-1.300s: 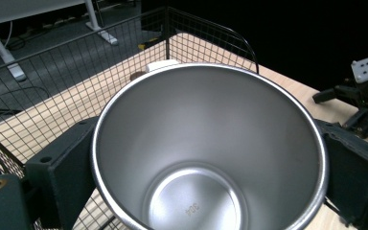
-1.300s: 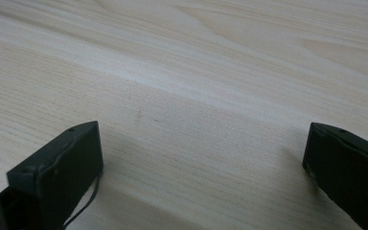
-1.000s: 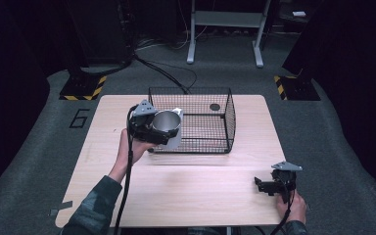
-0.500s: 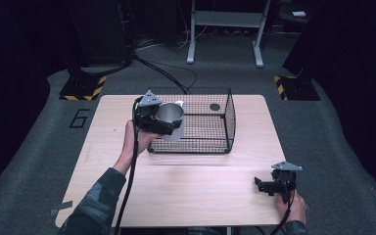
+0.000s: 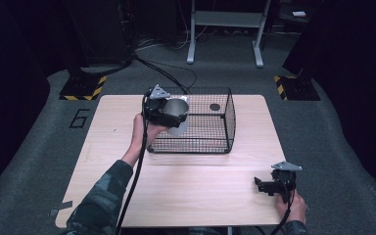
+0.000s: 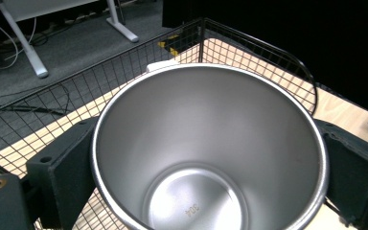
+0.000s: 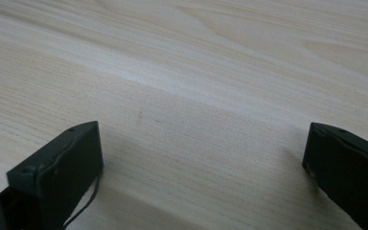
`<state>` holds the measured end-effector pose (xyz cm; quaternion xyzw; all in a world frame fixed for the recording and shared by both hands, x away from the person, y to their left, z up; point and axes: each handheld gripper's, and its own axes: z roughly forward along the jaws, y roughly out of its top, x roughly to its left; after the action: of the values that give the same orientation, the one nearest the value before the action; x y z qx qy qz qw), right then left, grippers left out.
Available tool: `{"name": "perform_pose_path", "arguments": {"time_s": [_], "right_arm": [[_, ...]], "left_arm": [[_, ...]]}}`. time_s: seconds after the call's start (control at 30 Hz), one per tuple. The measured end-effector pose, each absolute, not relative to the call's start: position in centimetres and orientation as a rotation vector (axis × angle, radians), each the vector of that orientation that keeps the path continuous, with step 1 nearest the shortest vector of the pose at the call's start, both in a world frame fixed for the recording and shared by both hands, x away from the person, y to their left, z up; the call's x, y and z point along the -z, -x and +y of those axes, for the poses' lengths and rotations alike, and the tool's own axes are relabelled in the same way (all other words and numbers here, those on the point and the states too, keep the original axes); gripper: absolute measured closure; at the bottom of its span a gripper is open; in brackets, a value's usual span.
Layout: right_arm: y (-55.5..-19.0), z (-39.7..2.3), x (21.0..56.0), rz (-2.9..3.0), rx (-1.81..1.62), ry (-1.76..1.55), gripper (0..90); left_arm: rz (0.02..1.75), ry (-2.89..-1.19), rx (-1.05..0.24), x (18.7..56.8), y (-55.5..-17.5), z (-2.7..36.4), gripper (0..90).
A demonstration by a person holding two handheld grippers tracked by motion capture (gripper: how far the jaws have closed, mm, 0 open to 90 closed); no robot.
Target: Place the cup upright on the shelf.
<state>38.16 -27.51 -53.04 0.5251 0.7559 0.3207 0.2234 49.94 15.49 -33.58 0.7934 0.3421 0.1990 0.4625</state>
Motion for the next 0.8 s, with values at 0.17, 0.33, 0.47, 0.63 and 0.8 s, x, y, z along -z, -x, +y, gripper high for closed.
{"name": "perform_pose_path", "arguments": {"time_s": [0.17,0.33,0.47,0.63,0.8], "right_arm": [[-38.2,-27.5,53.0,2.086,-0.886,-1.450,0.0],[-38.2,-27.5,53.0,2.085,-0.886,-1.451,0.0],[-38.2,-27.5,53.0,2.087,-0.885,-1.451,0.0],[-38.2,-27.5,53.0,2.087,-0.885,-1.450,0.0],[-38.2,-27.5,53.0,2.087,-0.885,-1.450,0.0]], "left_arm": [[0.857,-1.953,-0.496,34.0,-51.0,14.7,6.2],[0.870,-1.948,-0.478,34.4,-51.7,14.4,6.2],[0.881,-1.955,-0.477,34.9,-52.3,14.0,6.2],[0.894,-1.965,-0.474,35.6,-53.0,13.7,6.2],[0.901,-1.968,-0.471,35.9,-53.4,13.6,6.2]]}}
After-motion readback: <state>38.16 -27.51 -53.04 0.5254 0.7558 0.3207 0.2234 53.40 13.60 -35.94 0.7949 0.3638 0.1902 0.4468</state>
